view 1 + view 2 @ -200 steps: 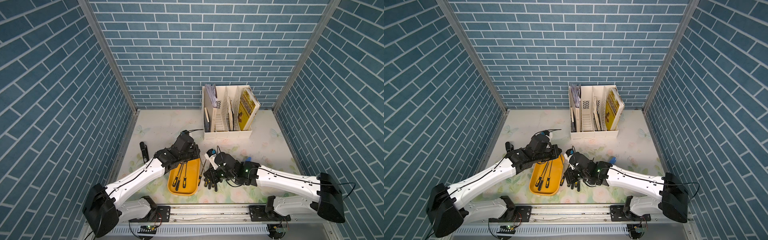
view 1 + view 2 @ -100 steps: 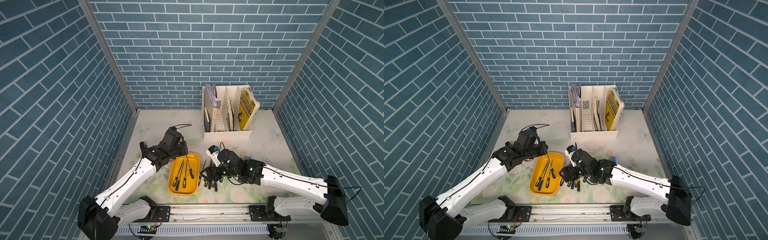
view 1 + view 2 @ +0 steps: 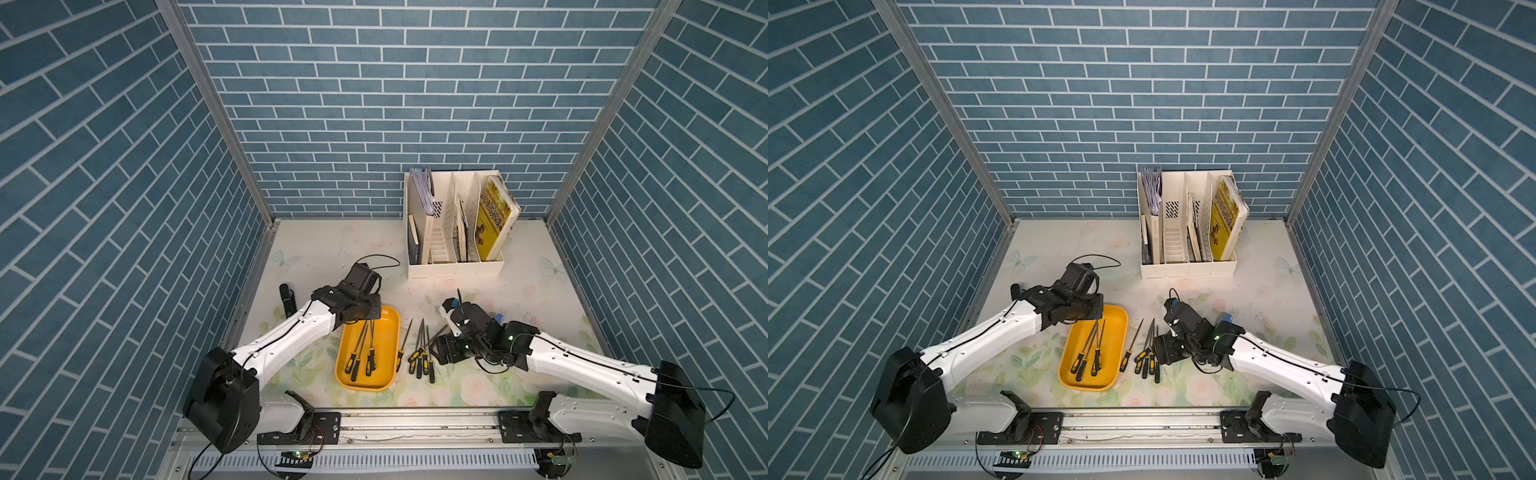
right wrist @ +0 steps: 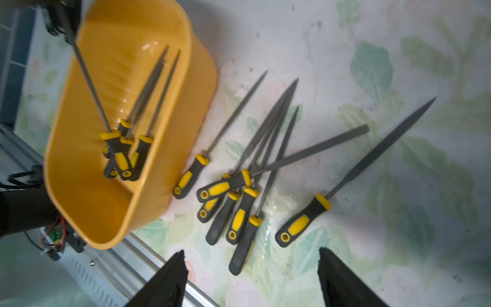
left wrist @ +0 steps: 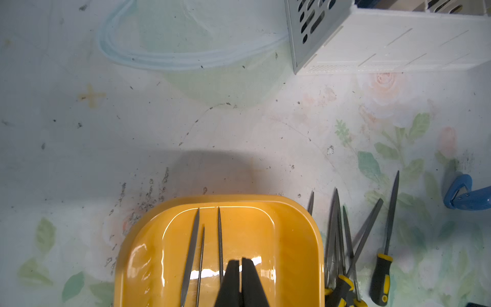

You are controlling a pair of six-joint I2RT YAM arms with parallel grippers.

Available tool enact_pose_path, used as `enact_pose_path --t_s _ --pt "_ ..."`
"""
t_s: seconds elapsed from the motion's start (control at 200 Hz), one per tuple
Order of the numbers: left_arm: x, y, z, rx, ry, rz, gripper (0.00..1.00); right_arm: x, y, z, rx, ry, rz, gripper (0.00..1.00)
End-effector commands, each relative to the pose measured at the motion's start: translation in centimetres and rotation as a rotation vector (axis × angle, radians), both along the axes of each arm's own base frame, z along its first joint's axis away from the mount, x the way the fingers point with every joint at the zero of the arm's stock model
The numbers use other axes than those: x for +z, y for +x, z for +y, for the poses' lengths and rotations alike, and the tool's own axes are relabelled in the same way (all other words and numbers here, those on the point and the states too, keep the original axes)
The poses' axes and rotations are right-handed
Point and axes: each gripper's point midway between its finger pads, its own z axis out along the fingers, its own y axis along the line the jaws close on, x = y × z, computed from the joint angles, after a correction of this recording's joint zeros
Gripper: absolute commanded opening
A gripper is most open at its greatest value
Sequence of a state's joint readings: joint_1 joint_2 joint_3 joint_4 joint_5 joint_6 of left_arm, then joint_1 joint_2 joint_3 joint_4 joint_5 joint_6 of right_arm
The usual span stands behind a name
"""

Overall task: Put the file tool into the storage box
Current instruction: Place the file tool in the storage box.

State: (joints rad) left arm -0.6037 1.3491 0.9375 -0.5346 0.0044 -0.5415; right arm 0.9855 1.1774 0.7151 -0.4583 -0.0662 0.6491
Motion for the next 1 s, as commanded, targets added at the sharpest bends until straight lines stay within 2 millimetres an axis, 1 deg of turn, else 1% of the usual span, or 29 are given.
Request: enact_pose_path --t_s 0.0,0.11,0.25,0.41,0.51,0.59,0.705,0.83,0.995 --pt "-1.1 -0.3 -1.1 -0.032 -0.001 0.007 0.00 -2.3 -0.1 -1.4 -0.022 -0.079 0.032 0.78" --pt "-2.3 -0.7 -1.8 -0.058 0.017 0.032 0.00 -3.3 -0.2 -1.4 -0.018 -0.100 0.048 0.78" --pt "-3.9 -1.2 -1.7 -0.067 0.049 0.065 0.00 -4.4 -0.2 -1.7 -0.017 -0.127 0.066 0.78" --pt "-4.9 -1.4 -1.4 -0.071 0.069 0.083 0.00 -5.4 0.0 -2.2 -0.033 -0.146 0.081 0.76" --pt "-5.3 -1.5 -1.3 -0.073 0.078 0.091 0.00 -6.1 0.3 -2.6 -0.054 -0.162 0.089 0.73" --pt "-5.5 -1.5 -1.4 -0.075 0.076 0.094 0.08 -6.4 0.6 -2.7 -0.073 -0.169 0.090 0.71" --pt "-5.9 -1.7 -1.3 -0.069 0.080 0.105 0.16 -6.6 1.3 -2.4 -0.100 -0.168 0.088 0.68" --pt "-6.0 -1.8 -1.3 -0.068 0.077 0.110 0.19 -6.8 1.9 -1.8 -0.108 -0.173 0.089 0.67" --pt "-5.9 -1.8 -1.2 -0.066 0.079 0.109 0.20 -7.6 2.4 -2.2 -0.120 -0.225 0.094 0.62"
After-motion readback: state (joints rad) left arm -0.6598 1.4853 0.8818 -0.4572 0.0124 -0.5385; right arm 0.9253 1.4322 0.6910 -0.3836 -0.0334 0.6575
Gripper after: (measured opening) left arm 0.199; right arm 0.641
